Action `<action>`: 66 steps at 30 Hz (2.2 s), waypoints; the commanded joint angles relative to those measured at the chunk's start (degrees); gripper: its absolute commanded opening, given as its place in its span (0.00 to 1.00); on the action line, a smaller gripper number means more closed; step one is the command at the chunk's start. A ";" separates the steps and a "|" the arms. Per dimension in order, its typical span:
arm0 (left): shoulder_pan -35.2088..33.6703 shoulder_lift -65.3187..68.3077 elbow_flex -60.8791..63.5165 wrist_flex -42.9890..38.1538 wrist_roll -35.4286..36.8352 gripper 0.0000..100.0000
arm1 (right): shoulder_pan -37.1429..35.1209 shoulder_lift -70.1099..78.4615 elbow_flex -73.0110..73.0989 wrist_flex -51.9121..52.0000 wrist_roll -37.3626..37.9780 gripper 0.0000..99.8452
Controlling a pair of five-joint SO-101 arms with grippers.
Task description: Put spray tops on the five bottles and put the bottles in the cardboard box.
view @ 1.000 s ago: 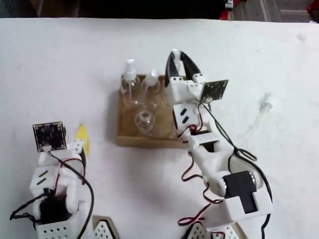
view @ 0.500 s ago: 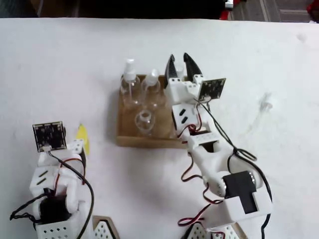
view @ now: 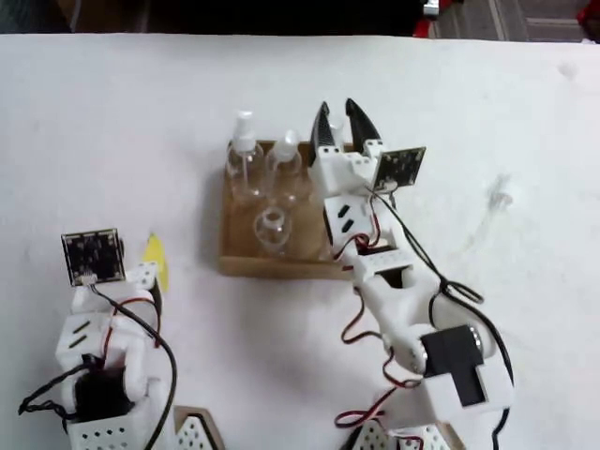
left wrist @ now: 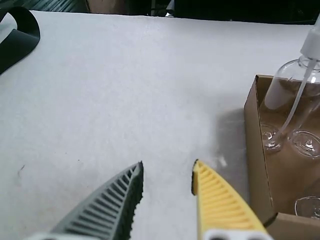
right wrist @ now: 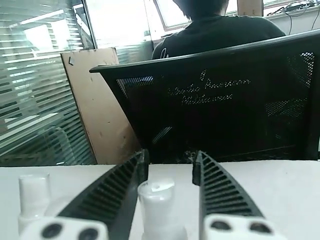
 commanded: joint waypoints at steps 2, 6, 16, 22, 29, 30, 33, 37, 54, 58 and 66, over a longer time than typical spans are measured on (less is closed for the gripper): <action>-0.31 -0.40 -0.44 -0.88 -0.53 0.15 | -0.13 -12.53 3.52 0.40 0.53 0.12; -0.31 -0.40 -0.44 -0.97 -0.53 0.15 | 0.13 -24.40 5.80 6.20 0.44 0.12; -0.31 -0.40 1.93 -4.22 -0.53 0.15 | 18.33 -50.07 -5.10 56.13 -11.60 0.12; -0.31 -0.40 3.25 -6.42 -0.53 0.15 | 27.47 -52.97 -14.33 84.79 -1.58 0.12; -0.31 -0.40 3.43 -6.51 -0.97 0.15 | 26.59 -52.88 -17.67 102.02 18.29 0.12; -0.31 -0.40 3.43 -6.51 -2.02 0.15 | 26.24 -52.88 -17.49 103.87 20.57 0.12; 0.75 -0.40 3.52 -6.24 -3.69 0.15 | 24.92 -52.79 -17.58 110.02 28.66 0.12; 1.54 -0.40 3.60 -6.15 -4.48 0.15 | 19.47 -52.79 -17.32 120.92 45.36 0.12; 1.54 -0.40 4.13 -6.33 -4.48 0.15 | 20.62 -52.88 6.68 122.07 86.42 0.23; 1.54 -0.40 4.13 -6.33 -4.48 0.15 | 22.81 -52.88 12.22 114.77 91.52 0.23; 1.54 -0.40 4.13 -6.51 -4.48 0.15 | 24.66 -52.79 16.70 109.41 95.65 0.21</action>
